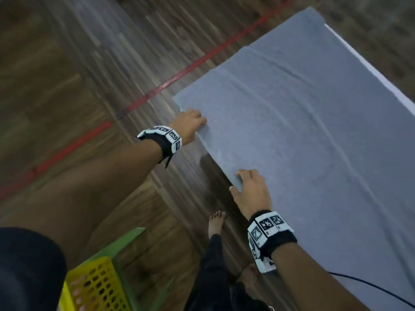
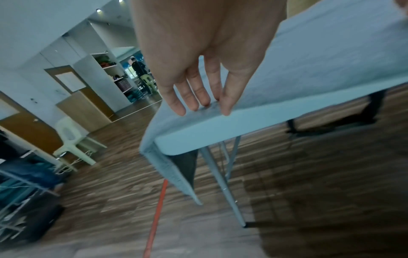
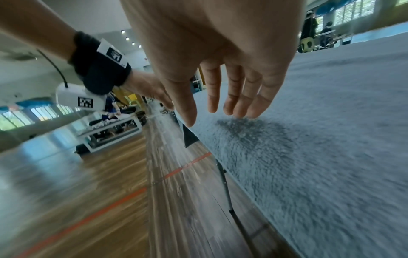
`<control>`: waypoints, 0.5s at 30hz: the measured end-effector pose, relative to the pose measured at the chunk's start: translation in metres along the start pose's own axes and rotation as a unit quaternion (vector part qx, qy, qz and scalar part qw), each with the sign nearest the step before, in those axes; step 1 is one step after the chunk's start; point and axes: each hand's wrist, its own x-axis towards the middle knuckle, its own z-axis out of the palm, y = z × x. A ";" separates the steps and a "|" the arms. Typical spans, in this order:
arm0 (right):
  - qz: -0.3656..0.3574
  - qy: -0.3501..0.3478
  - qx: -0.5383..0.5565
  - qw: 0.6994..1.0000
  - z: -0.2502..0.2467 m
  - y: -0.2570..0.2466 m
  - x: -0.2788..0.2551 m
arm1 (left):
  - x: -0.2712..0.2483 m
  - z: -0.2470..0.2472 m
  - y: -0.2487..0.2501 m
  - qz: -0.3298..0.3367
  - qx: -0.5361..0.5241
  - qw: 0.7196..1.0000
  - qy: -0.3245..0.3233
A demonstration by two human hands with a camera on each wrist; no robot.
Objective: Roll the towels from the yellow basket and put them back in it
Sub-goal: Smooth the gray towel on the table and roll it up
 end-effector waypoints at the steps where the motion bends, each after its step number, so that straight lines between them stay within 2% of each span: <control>1: 0.007 -0.003 -0.031 1.000 0.002 -0.002 0.006 | 0.006 -0.003 -0.012 -0.006 0.008 1.000 -0.002; 4: 0.015 0.005 -0.075 0.997 0.008 -0.001 0.015 | 0.021 -0.007 -0.028 0.017 0.036 0.999 -0.015; 9: -0.002 0.022 0.005 1.000 0.012 -0.004 0.015 | 0.019 -0.011 -0.048 0.075 0.016 0.997 -0.008; 12: -0.022 0.015 0.041 0.999 0.011 -0.016 0.011 | 0.005 -0.019 -0.063 0.064 0.022 0.998 0.015; 15: -0.016 -0.002 0.060 0.998 0.006 -0.014 0.002 | -0.023 -0.014 -0.053 0.027 0.036 0.999 0.016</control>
